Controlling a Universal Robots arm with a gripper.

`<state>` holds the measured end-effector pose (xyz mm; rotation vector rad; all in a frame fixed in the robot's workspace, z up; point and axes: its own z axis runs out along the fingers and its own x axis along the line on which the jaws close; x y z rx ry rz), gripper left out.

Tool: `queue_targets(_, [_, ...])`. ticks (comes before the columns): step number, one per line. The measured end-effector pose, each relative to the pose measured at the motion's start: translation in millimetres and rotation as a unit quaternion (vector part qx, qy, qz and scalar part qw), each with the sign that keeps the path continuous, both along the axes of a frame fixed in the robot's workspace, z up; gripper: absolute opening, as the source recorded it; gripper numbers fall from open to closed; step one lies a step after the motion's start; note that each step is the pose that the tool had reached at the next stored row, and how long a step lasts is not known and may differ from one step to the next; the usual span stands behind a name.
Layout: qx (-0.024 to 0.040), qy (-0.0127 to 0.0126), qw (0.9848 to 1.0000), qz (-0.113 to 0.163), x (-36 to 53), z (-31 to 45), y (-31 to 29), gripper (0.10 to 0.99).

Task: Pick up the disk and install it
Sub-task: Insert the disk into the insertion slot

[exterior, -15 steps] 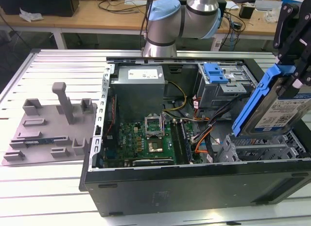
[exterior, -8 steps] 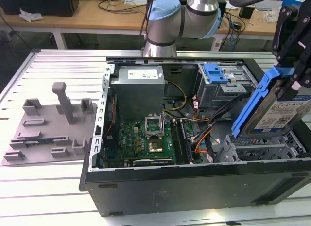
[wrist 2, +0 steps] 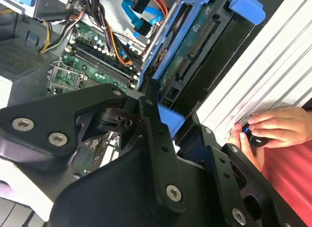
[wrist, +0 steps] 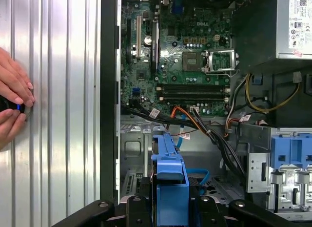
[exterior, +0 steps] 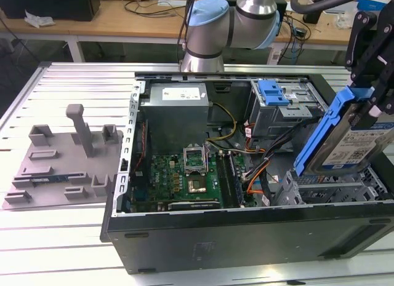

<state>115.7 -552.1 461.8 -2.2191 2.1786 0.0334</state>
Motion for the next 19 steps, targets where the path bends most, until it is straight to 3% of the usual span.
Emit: queue_targets(19, [0.0000, 0.0000, 1.0000, -0.002, 0.1, -10.3, -2.4, 0.369])
